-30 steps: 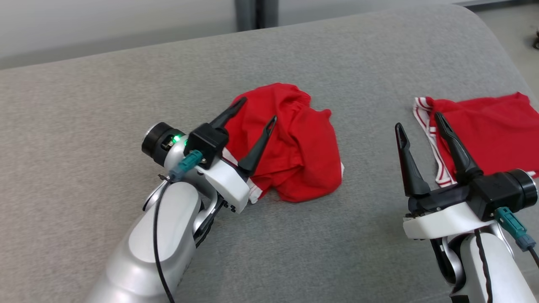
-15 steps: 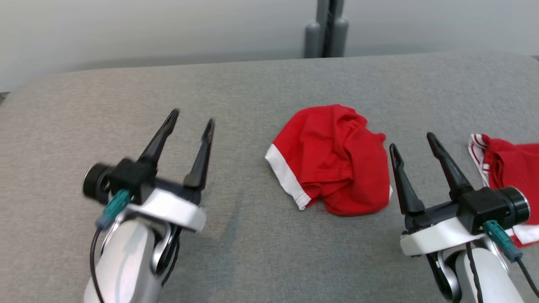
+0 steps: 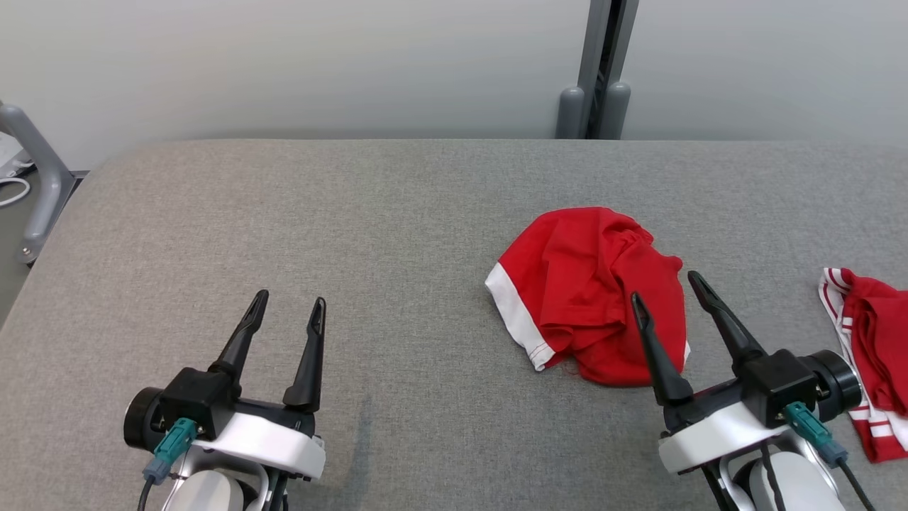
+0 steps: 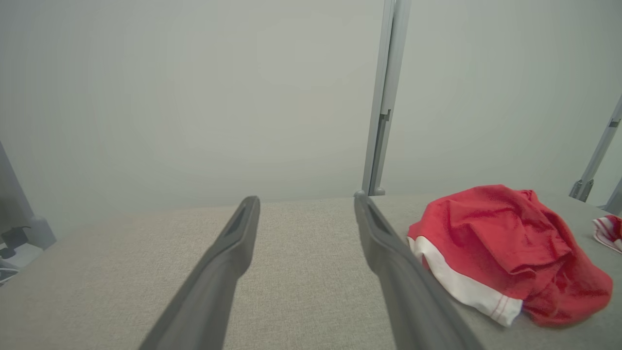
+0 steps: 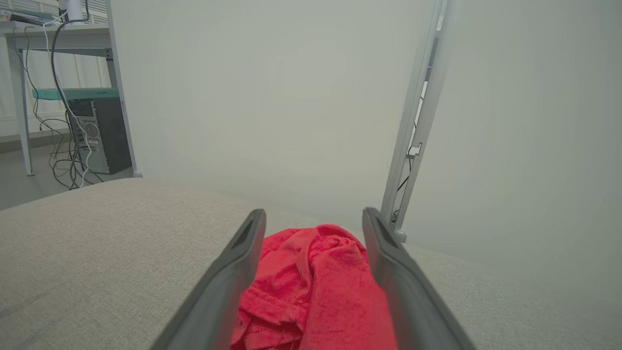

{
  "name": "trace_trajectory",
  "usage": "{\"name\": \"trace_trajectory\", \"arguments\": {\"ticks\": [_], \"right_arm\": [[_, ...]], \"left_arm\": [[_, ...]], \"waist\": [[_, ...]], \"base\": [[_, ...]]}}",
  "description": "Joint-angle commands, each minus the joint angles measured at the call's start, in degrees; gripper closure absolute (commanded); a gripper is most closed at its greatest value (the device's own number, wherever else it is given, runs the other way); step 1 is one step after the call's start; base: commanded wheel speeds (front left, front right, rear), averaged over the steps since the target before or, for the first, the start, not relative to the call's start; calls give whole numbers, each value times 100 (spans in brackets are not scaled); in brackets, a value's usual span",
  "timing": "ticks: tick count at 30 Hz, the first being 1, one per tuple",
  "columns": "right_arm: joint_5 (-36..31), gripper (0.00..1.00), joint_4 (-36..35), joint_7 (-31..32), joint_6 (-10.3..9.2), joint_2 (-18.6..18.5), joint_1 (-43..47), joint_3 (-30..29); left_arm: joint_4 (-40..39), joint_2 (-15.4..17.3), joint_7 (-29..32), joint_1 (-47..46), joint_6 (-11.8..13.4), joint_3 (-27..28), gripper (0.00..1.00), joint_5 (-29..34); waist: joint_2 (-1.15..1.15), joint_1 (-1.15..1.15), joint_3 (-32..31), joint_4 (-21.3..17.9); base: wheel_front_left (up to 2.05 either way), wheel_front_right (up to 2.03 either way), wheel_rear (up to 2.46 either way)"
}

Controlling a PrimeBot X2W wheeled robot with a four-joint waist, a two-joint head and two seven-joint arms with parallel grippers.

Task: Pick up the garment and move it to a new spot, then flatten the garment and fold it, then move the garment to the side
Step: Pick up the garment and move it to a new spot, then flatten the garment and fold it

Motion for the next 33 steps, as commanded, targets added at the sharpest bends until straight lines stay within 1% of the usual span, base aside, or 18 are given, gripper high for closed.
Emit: {"name": "trace_trajectory", "arguments": {"ticks": [1, 3, 4, 5, 8, 13, 19, 25, 29, 30, 31, 33], "right_arm": [[38, 0, 35, -5, -2, -67, 24, 60], [15, 0, 84, -5, -2, -118, -59, 249], [-7, 0, 167, -5, -2, -174, -106, 435], [-7, 0, 167, -5, -2, -174, -106, 435], [-131, 0, 510, -5, -3, -343, -308, 841], [-395, 0, 1181, -5, -2, -354, -635, 1028], [-827, 0, 1762, -5, -2, -381, -957, 997], [-1313, 0, 2264, -5, -2, -318, -1124, 670], [-1470, 0, 2471, -4, -2, -254, -1193, 482], [-1485, 58, 2521, -4, -3, -240, -1206, 449], [-1515, 100, 2553, -4, -2, -232, -1227, 419], [-1548, 100, 2609, -4, -3, -212, -1246, 357]], "left_arm": [[-22, 11, -19, 8, -35, -32, 0, -68], [-24, 10, -19, -24, -19, -66, 0, -125], [-20, 10, -19, -49, -7, -85, 0, -159], [-20, 10, -19, -49, -7, -85, 0, -159], [-4, 10, -19, -99, -2, -150, 0, -214], [14, 11, -18, -128, 7, -233, 0, -272], [8, 10, -19, -202, 31, -354, 0, -329], [19, 10, -19, -252, 64, -418, 0, -425], [23, 11, -19, -285, 61, -440, 0, -462], [26, 11, -19, -295, 62, -450, 0, -465], [31, 11, -19, -303, 64, -458, 0, -472], [38, 11, -19, -318, 70, -472, 0, -492]], "waist": [[0, 0, 0, 35], [0, 0, 20, 67], [0, 0, 35, 83], [0, 0, 35, 83], [0, 0, 74, 165], [0, 0, 159, 358], [0, 0, 292, 592], [0, 0, 396, 763], [0, 0, 441, 828], [0, 0, 449, 841], [0, 0, 457, 854], [0, 0, 463, 875]], "base": [[0, 0, 0], [0, 0, 0], [0, 0, 0], [0, 0, 0], [0, 0, 0], [0, 0, 0], [0, 0, 0], [0, 0, 0], [0, 0, 0], [0, 0, 0], [0, 0, 0], [0, 0, 0]]}}
